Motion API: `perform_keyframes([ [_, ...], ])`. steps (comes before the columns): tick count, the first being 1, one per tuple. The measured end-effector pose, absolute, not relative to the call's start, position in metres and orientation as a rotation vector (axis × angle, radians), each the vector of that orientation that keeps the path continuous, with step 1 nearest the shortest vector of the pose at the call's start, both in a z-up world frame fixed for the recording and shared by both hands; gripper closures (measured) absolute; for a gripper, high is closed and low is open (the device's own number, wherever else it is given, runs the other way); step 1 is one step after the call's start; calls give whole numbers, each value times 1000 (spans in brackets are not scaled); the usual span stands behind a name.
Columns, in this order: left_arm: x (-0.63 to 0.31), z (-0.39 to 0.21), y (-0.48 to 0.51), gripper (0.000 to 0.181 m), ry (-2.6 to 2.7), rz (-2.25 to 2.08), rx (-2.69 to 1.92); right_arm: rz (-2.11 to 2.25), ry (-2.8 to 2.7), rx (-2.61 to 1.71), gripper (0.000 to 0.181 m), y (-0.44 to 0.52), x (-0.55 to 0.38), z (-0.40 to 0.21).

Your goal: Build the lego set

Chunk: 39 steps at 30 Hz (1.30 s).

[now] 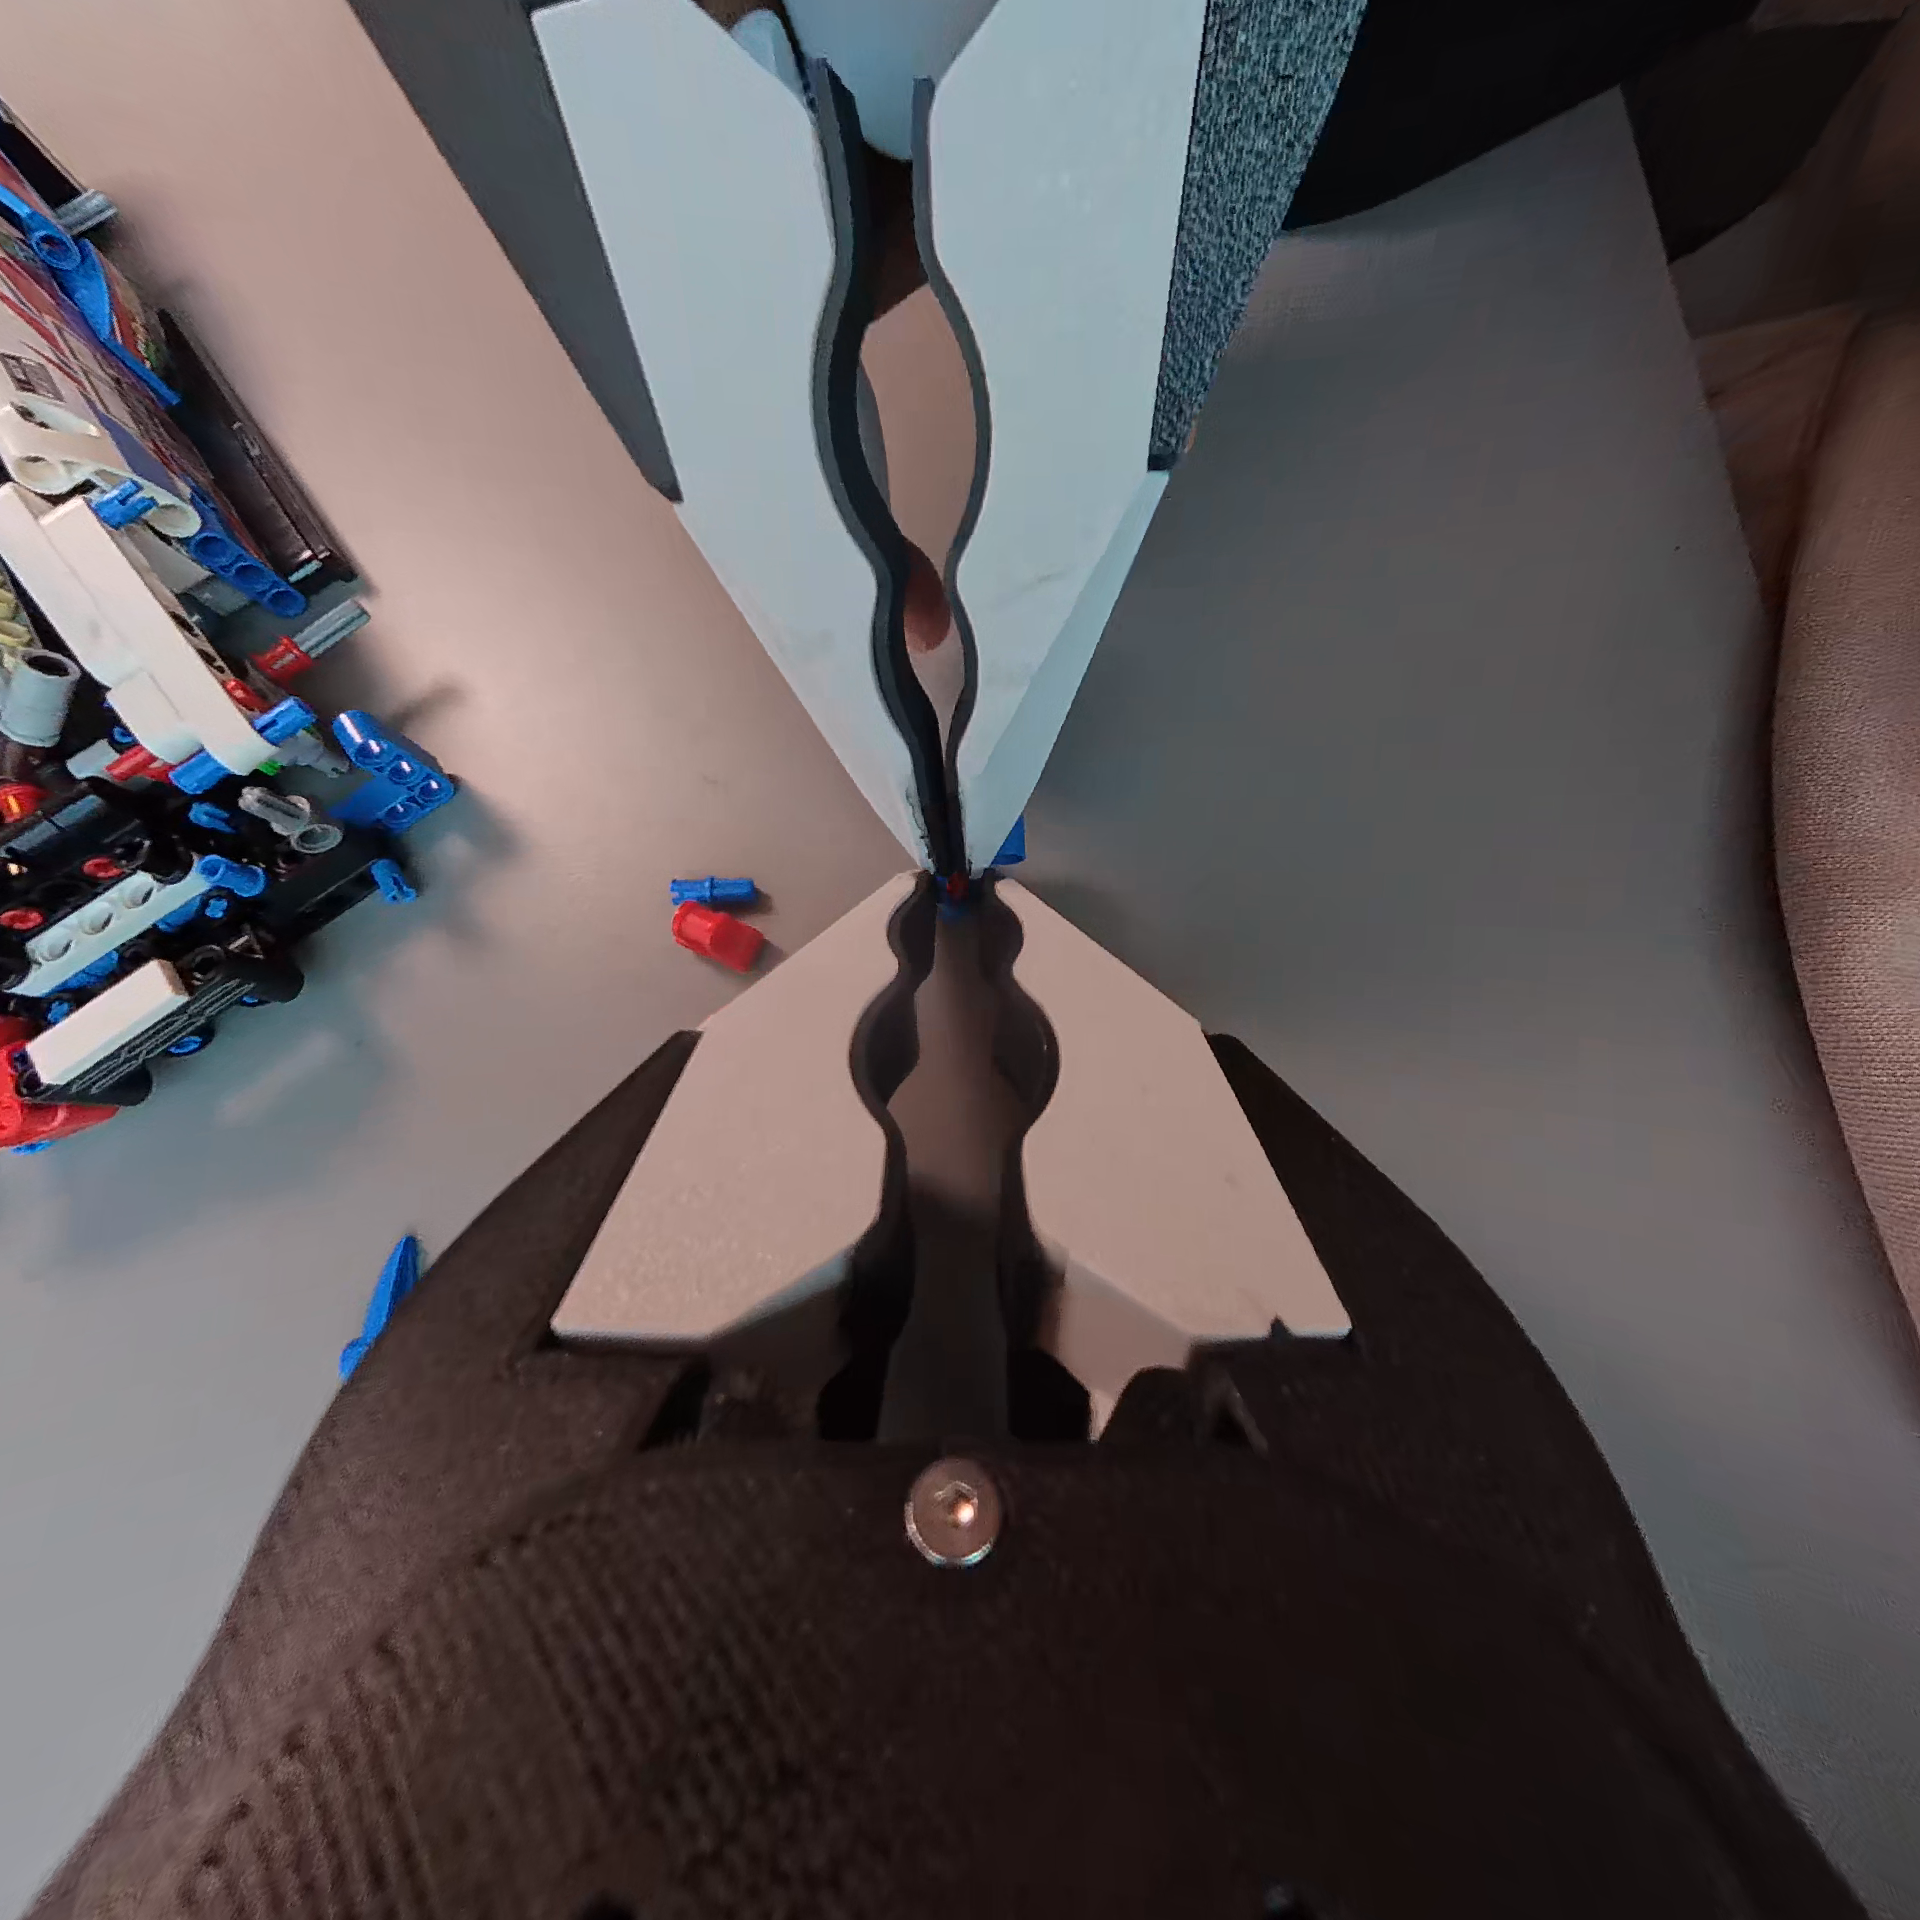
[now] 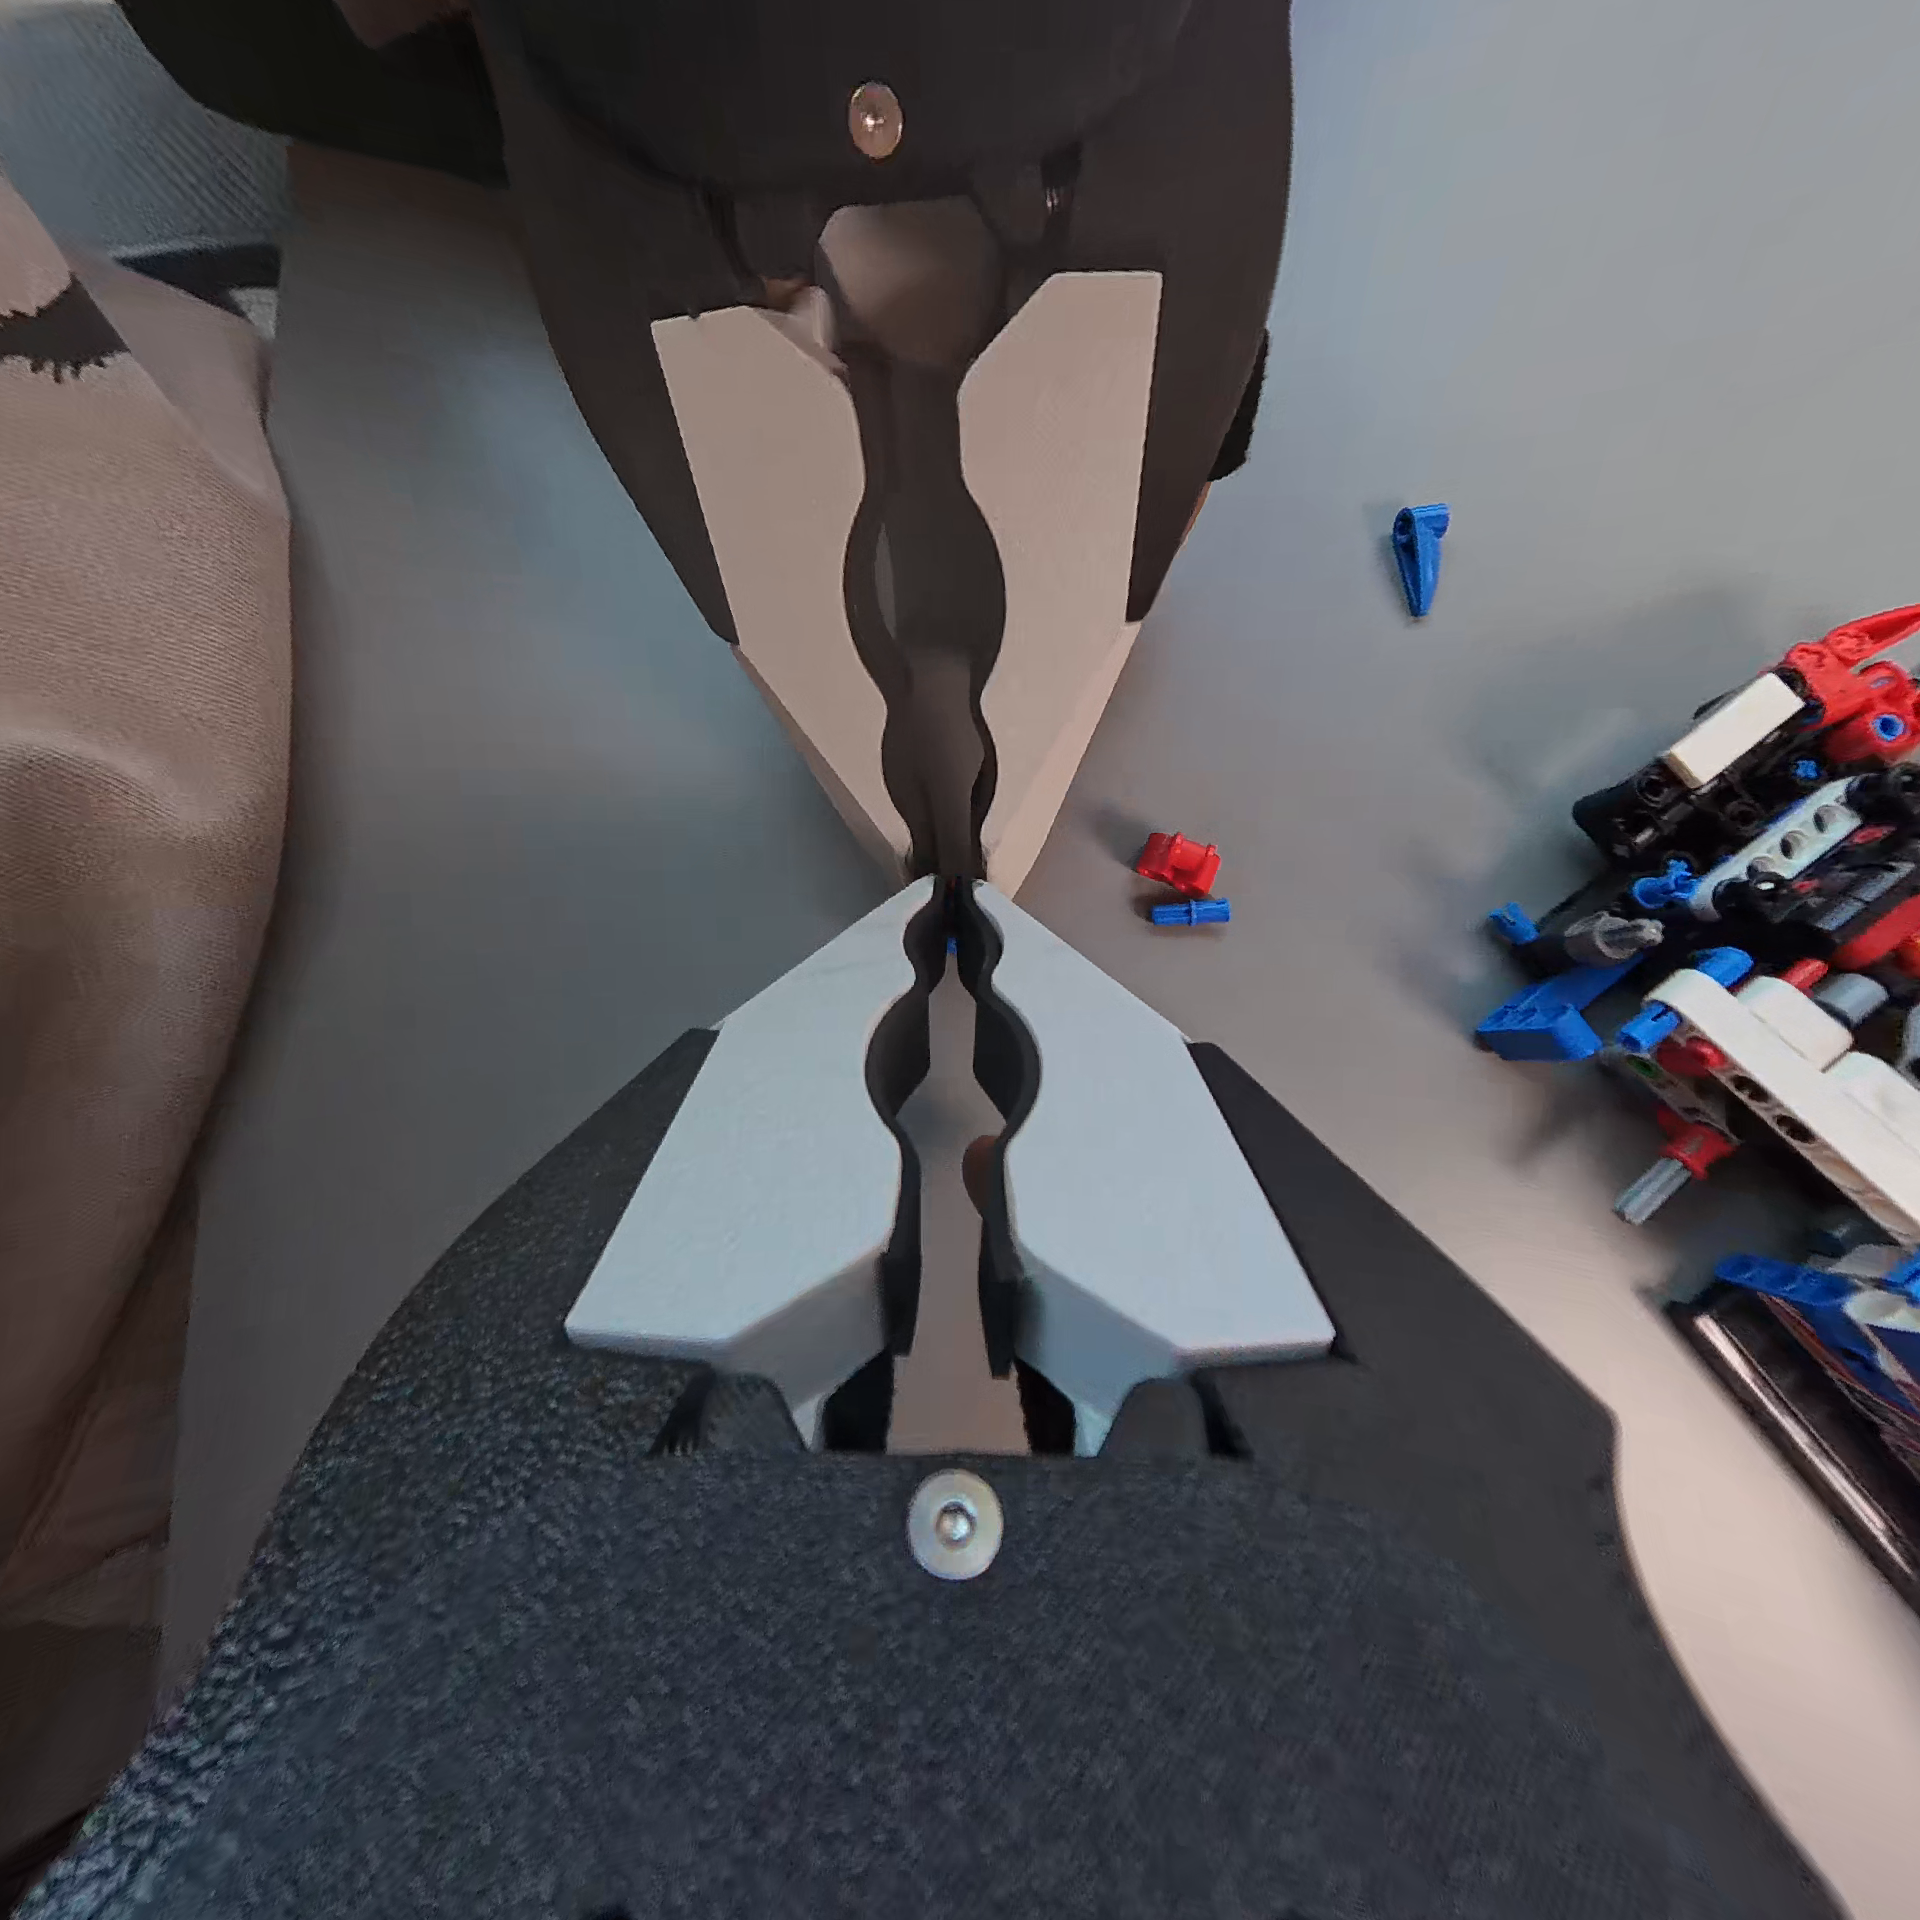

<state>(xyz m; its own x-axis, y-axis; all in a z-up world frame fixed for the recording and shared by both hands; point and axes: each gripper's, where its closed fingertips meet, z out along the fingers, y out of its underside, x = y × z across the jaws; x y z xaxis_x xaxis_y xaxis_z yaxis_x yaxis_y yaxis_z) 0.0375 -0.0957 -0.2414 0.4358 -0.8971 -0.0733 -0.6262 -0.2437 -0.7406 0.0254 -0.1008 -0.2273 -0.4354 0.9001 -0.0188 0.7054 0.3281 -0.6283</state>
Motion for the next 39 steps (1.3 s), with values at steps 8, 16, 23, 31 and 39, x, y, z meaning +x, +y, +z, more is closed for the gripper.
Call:
perform_keyframes([
  [8,42,-242,-97,175,1299,-558,-2030,786,-2318,-1402,175,-101,32,-225],
  [16,42,-243,-97,175,1320,-611,-2068,793,-2286,-1433,164,-99,39,-229],
  [23,42,-243,-97,175,1326,-626,-2079,839,-2201,-1355,166,-100,33,-228],
  [31,44,-242,-96,176,1320,-595,-2065,867,-2202,-1372,169,-100,35,-230],
  [39,44,-240,-92,176,1297,-537,-2010,1002,-2123,-1488,169,-97,37,-229],
])
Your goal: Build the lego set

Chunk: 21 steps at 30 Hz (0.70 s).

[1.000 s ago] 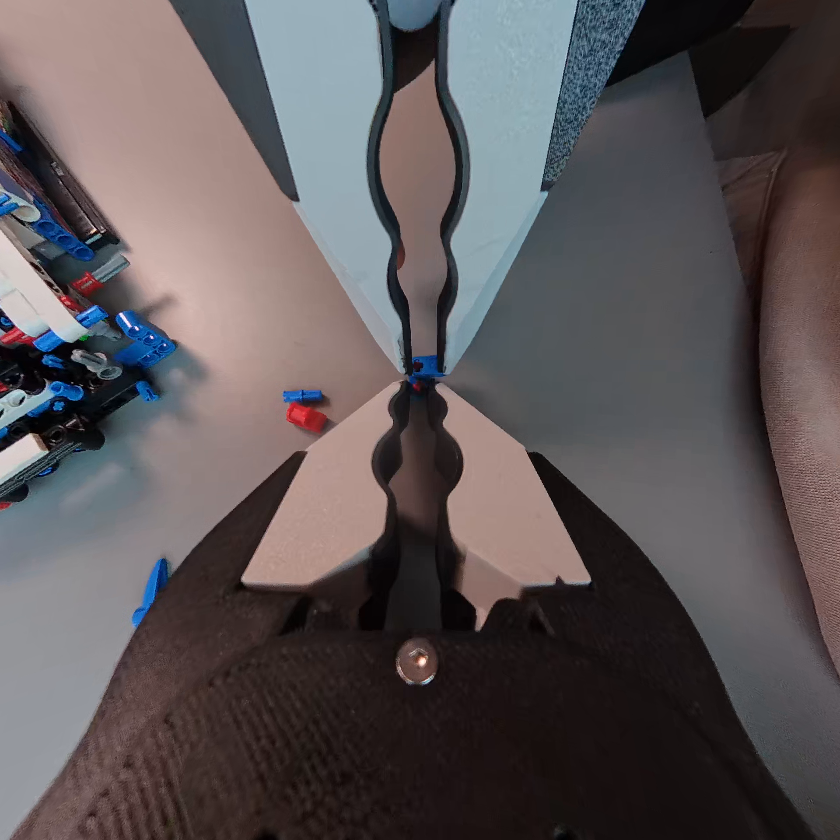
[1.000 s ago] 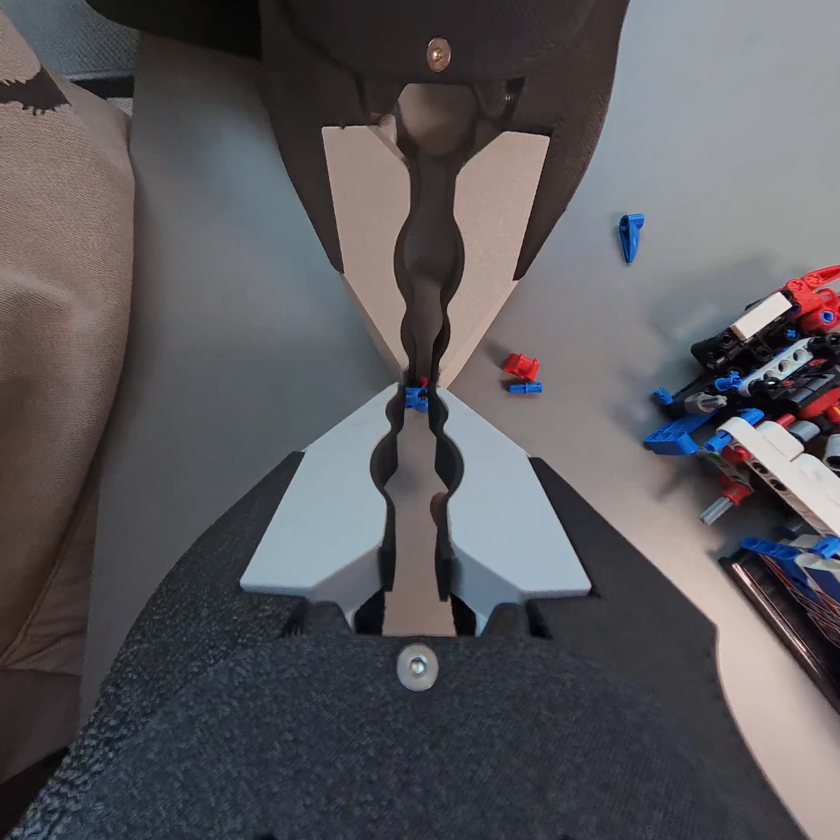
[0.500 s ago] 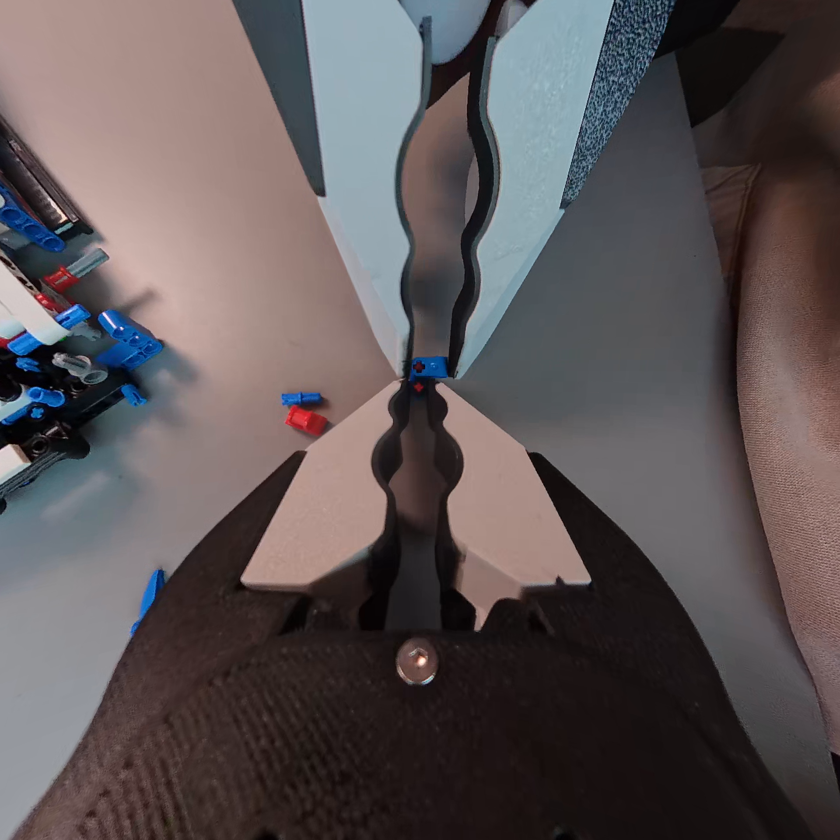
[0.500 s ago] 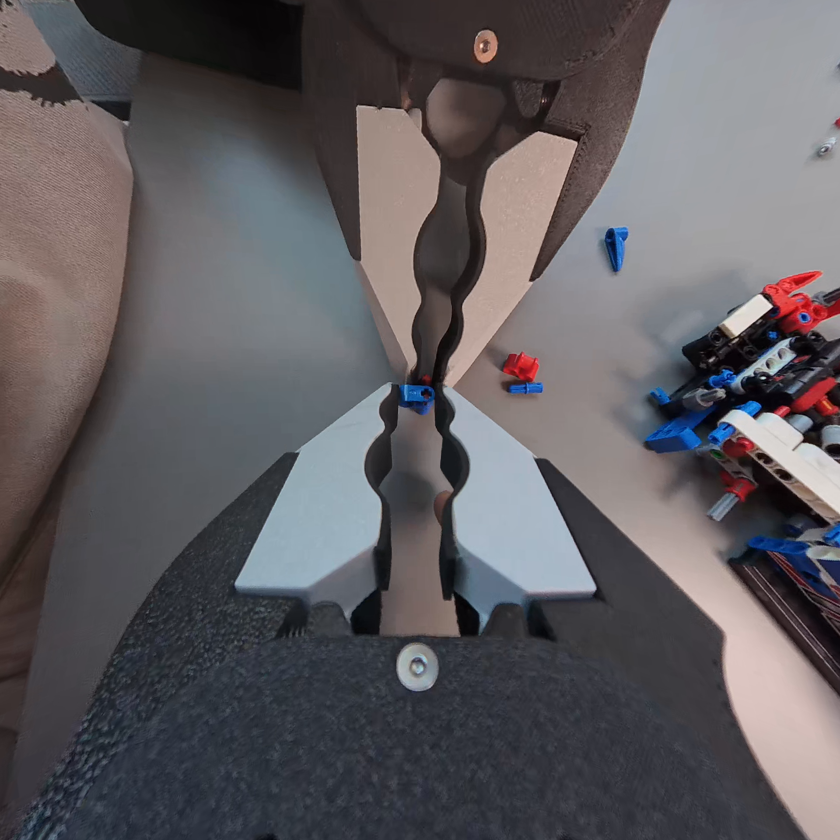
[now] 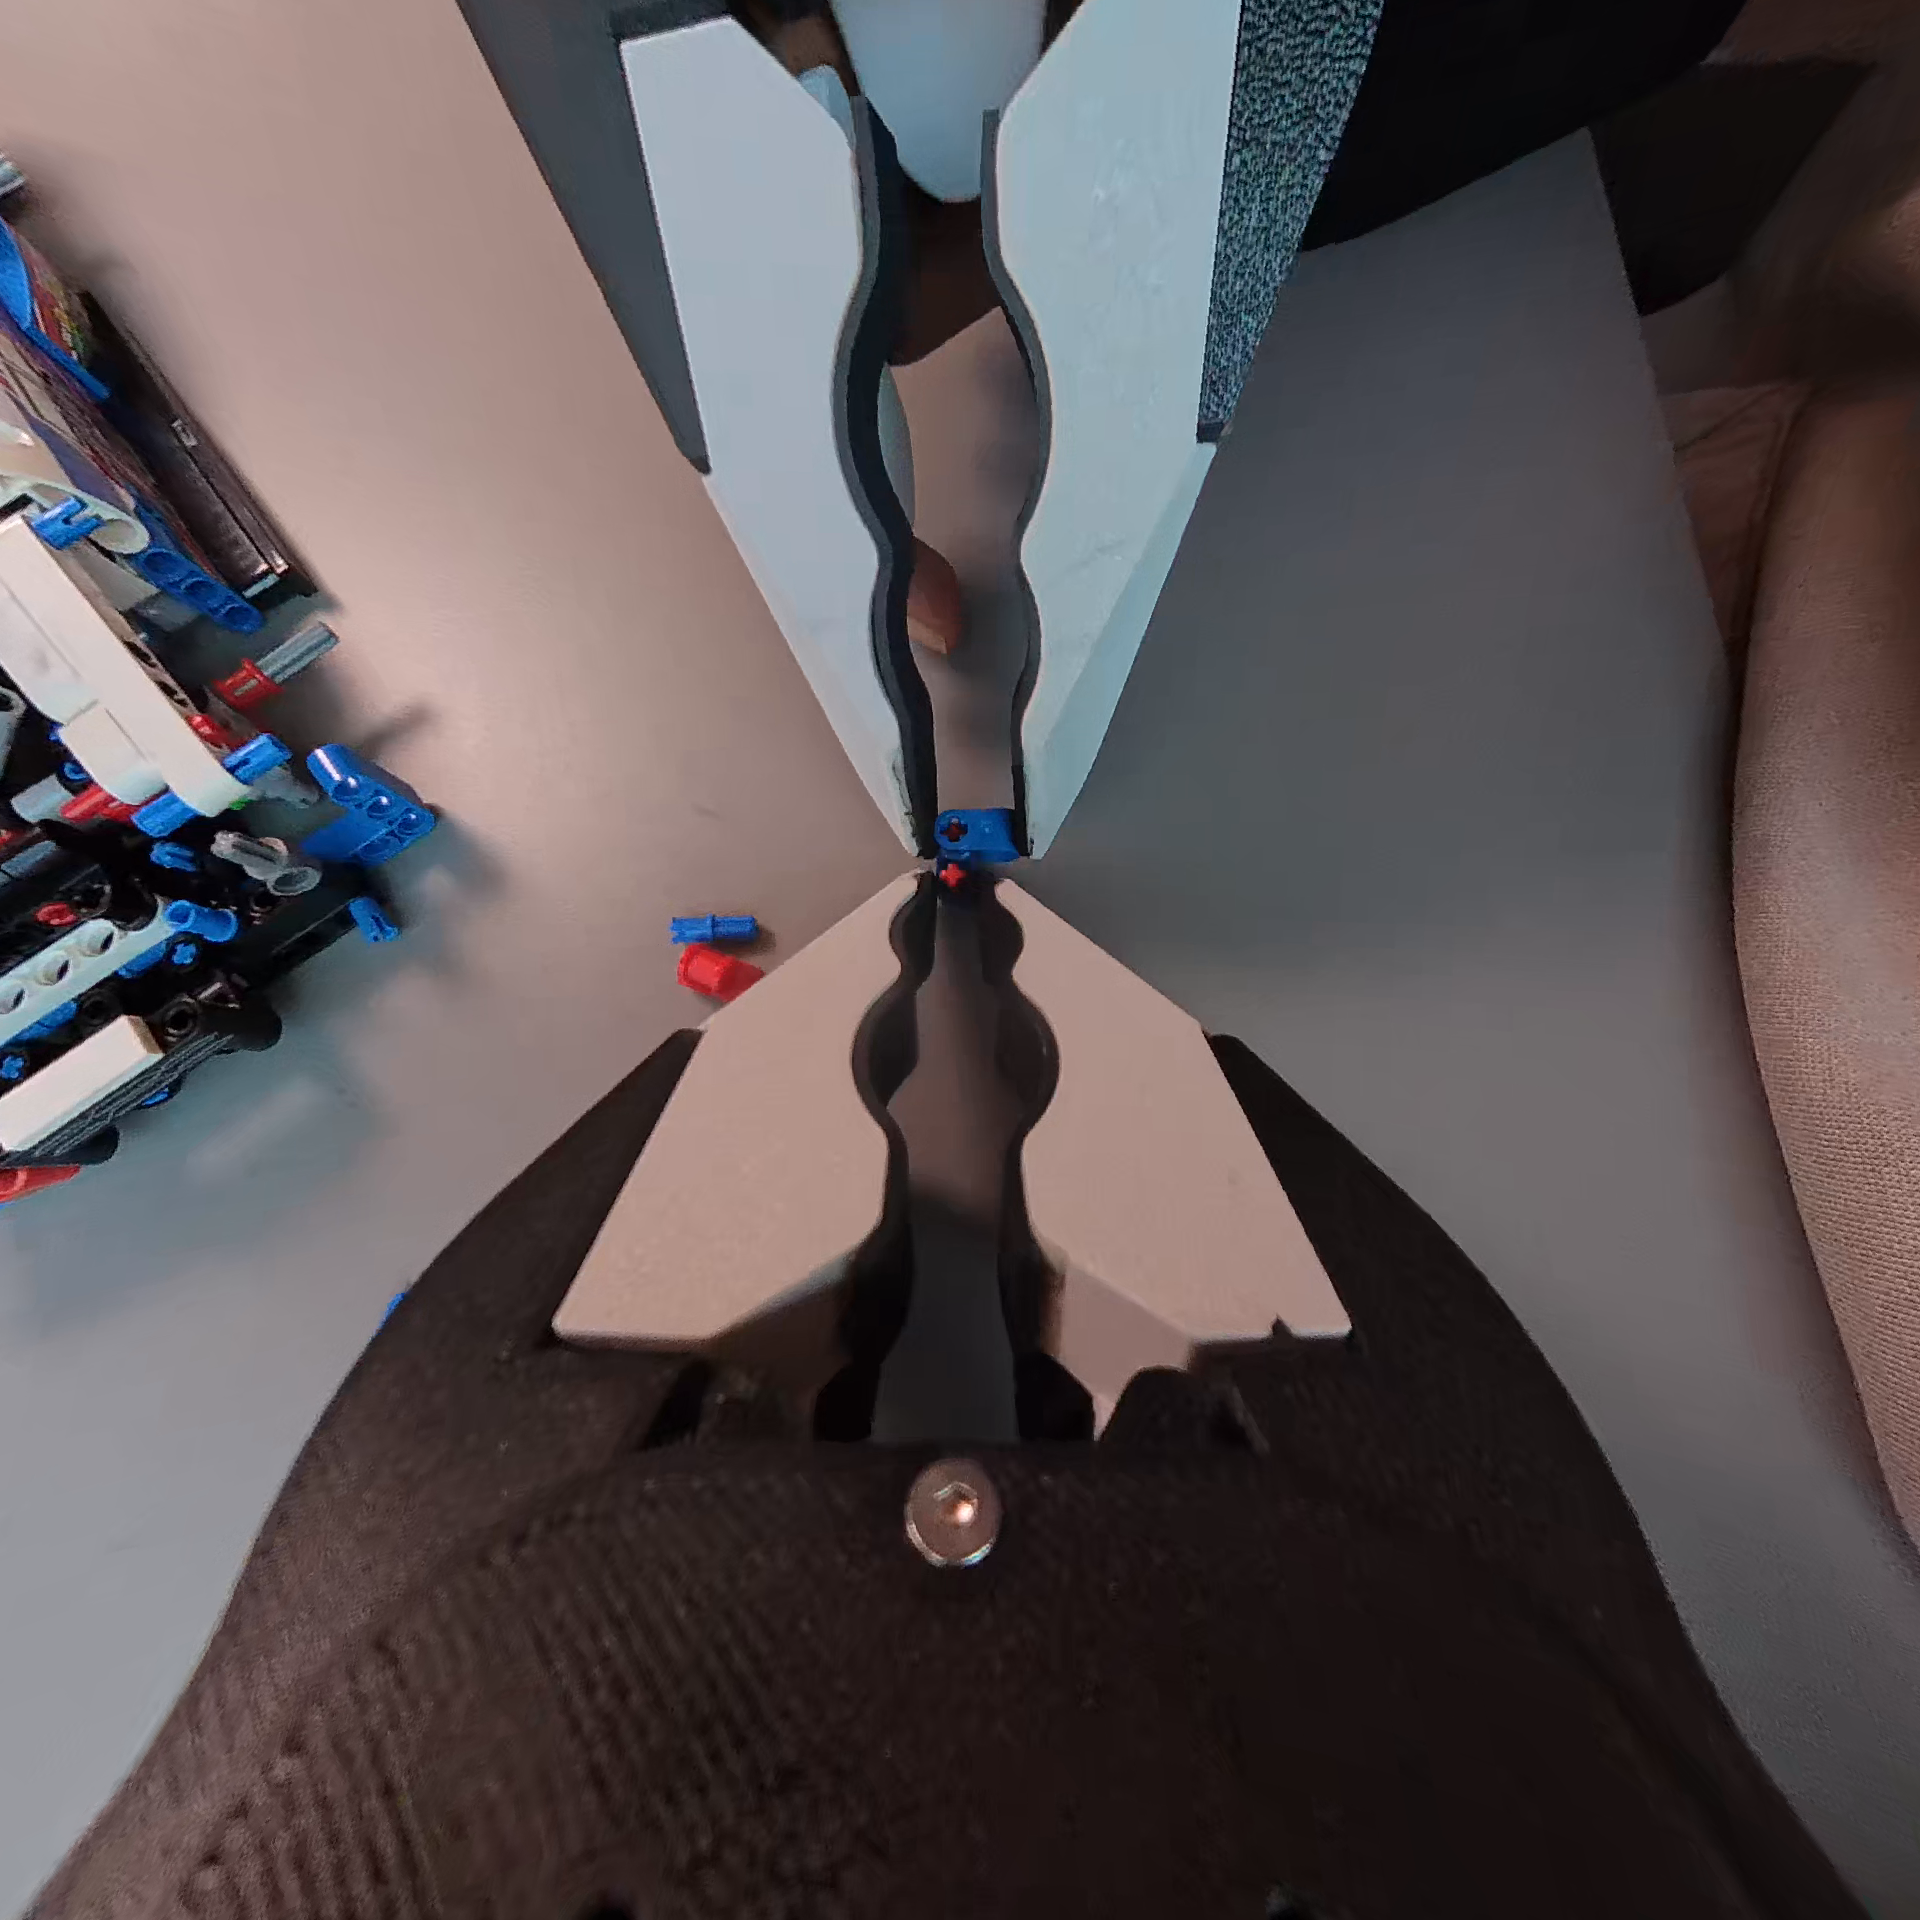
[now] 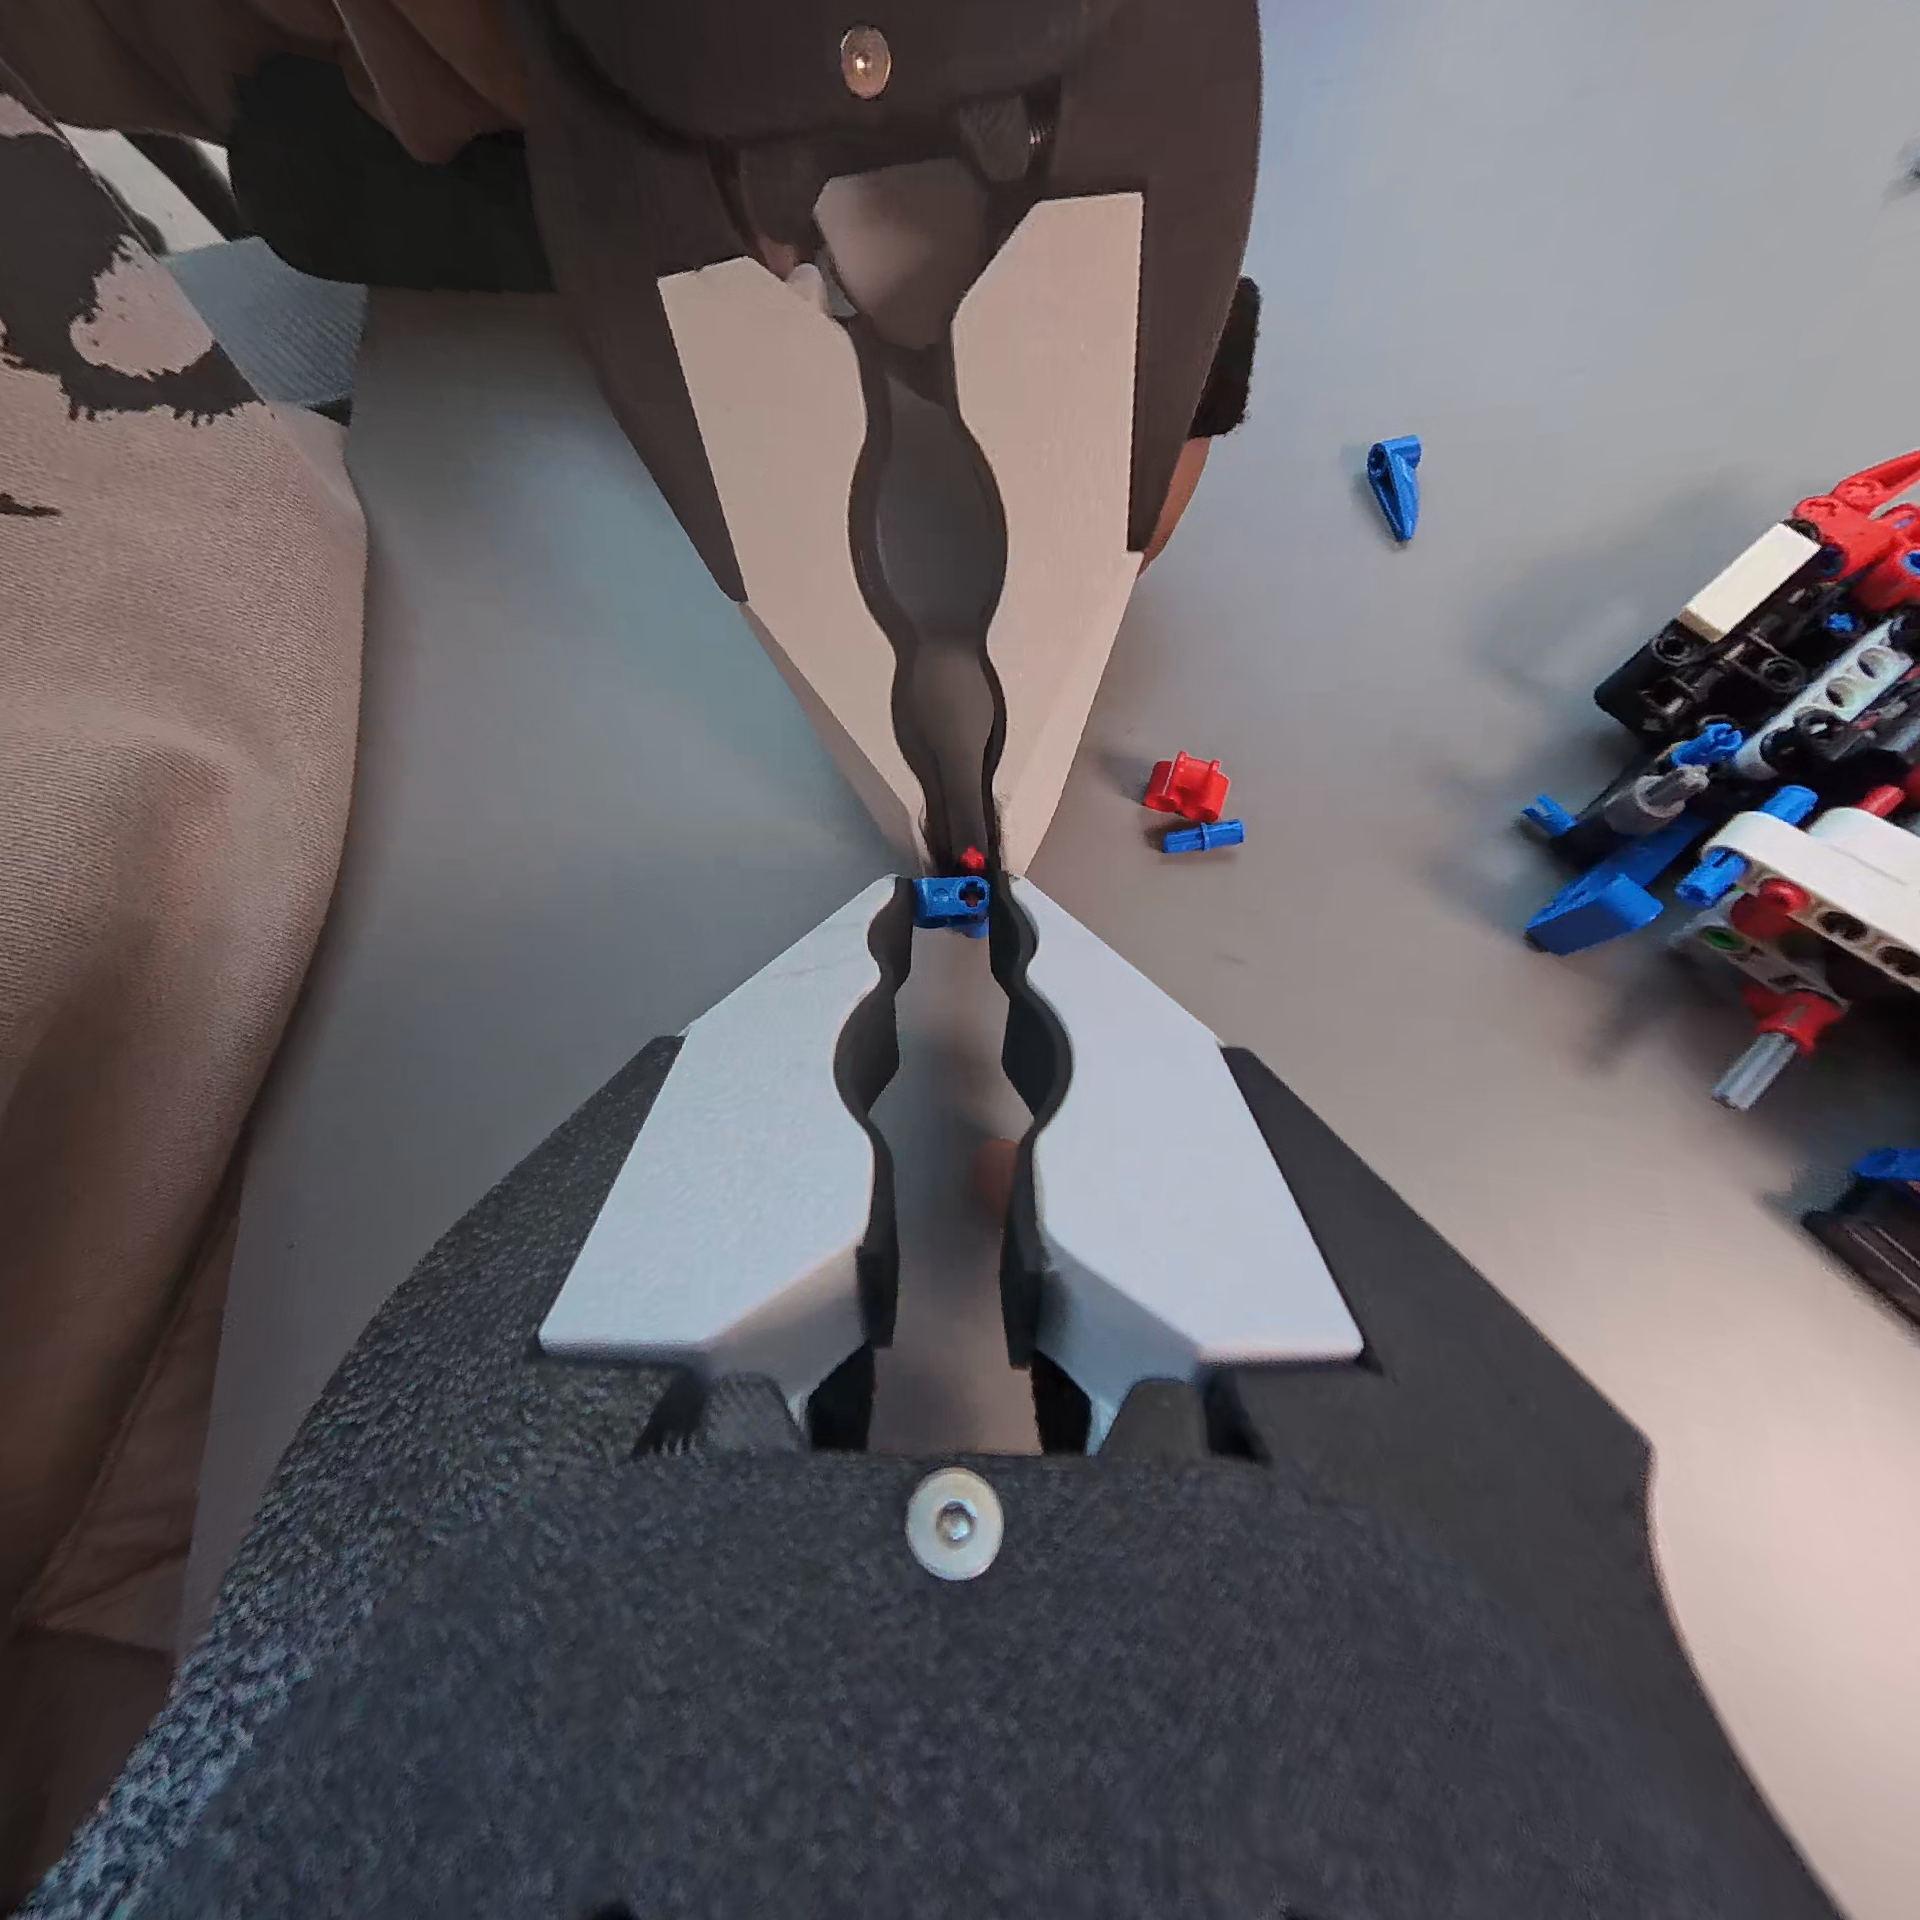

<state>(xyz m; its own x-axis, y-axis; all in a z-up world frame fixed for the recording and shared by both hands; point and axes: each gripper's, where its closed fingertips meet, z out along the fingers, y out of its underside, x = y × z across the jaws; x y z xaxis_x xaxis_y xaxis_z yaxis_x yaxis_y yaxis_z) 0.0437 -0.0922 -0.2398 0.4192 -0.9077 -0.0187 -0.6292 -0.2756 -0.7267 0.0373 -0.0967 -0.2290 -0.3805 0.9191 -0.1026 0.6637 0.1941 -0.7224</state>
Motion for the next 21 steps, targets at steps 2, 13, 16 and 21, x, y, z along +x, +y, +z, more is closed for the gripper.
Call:
perform_keyframes([
  [2,45,-239,-91,176,1289,-540,-2005,1019,-2115,-1490,169,-96,38,-229],
  [13,47,-234,-91,176,1224,-643,-2018,1033,-2147,-1490,170,-98,41,-231],
  [16,47,-237,-93,176,1221,-666,-2061,1021,-2159,-1491,170,-100,41,-232],
  [21,48,-238,-93,176,1275,-629,-2094,1033,-2162,-1501,170,-99,42,-231],
])
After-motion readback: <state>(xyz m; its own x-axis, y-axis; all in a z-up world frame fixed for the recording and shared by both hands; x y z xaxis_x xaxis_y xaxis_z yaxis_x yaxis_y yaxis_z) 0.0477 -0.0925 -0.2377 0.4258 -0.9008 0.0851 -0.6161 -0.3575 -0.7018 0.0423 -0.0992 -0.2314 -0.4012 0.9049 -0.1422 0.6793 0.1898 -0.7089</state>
